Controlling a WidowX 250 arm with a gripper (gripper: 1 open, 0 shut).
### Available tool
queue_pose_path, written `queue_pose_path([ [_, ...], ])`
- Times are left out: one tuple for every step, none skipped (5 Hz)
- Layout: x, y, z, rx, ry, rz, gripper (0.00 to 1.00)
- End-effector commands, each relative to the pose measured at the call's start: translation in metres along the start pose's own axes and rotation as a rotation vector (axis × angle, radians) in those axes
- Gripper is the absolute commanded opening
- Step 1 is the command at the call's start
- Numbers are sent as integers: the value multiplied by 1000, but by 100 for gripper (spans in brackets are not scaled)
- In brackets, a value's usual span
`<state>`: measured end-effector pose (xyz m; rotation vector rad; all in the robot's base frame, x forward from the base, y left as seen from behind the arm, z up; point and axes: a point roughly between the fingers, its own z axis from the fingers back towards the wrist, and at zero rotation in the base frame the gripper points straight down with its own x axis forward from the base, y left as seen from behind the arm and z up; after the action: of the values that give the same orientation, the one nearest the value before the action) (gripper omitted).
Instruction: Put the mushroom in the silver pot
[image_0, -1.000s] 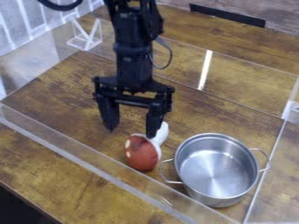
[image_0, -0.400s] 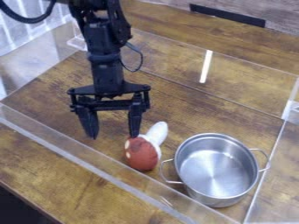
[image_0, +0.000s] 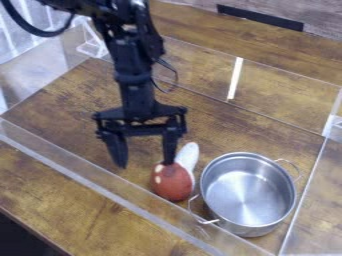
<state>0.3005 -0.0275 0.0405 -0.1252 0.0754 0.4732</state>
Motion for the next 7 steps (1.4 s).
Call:
queue_pose_path([
  [3, -19, -3, -10, -31, -47, 100],
  [0, -17, 4, -1, -40, -64, 100],
  [-3, -14, 4, 7, -41, -49, 100],
  [6, -10, -2, 16, -37, -59, 100],
  [14, -5, -5, 26, -39, -77, 100],
  [10, -3, 3, 29, -46, -18, 100],
  [6, -2, 11, 29, -54, 38, 100],
])
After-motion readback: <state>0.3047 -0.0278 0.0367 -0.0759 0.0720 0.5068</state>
